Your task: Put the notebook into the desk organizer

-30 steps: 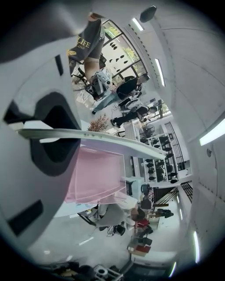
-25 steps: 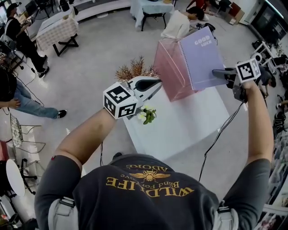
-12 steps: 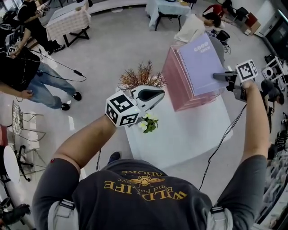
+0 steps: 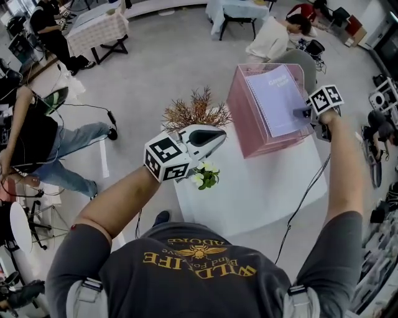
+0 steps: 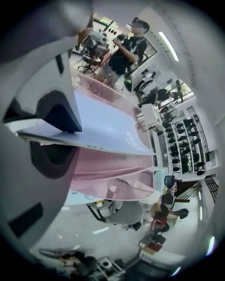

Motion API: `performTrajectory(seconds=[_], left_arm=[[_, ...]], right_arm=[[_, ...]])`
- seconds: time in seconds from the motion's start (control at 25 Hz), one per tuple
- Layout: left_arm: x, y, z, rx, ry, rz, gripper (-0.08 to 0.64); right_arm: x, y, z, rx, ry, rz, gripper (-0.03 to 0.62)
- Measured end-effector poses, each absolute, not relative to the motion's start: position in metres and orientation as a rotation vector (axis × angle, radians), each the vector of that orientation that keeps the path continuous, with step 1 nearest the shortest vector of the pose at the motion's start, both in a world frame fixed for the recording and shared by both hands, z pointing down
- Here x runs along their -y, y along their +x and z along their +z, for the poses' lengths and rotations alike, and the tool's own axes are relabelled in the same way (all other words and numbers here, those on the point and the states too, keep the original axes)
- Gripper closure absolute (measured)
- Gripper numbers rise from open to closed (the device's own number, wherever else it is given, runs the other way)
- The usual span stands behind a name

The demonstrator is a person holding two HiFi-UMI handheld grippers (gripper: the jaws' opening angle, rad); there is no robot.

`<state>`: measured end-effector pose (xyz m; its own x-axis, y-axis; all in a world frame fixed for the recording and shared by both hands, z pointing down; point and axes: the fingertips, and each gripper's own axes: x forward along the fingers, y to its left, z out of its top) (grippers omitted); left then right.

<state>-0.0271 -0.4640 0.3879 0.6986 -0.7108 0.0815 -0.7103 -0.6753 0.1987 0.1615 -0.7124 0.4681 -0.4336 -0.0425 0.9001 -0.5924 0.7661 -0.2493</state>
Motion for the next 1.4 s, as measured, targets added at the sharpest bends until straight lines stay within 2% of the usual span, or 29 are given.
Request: performTrajectory(seconds=[0.4, 0.52, 0.68, 1.0, 1.4], left_arm=[[0.469, -0.012, 0.383, 1.081, 2.711, 0.001, 0.558], [0.468, -0.013, 0.381, 1.077, 2.716, 0.005, 0.558], [0.467, -0.014, 0.38, 1.071, 2.72, 0.004, 0.558], [0.458, -0.026, 0.366, 1.081, 2.743, -0.046, 0.558], [0.42, -0.069, 0.327, 1.06, 2.826, -0.116, 0.558]], right_arm=[[0.726, 0.161, 0.483, 1.823, 0.682, 0.33, 0.461], [0.732, 0.167, 0.476, 1.776, 0.758, 0.192, 0.401], [0.741, 0.173, 0.464, 1.732, 0.839, 0.007, 0.262], [0.723, 0.157, 0.406, 2.031, 0.954, -0.054, 0.258], [0.625, 0.139, 0.313, 2.476, 1.146, 0.125, 0.259]])
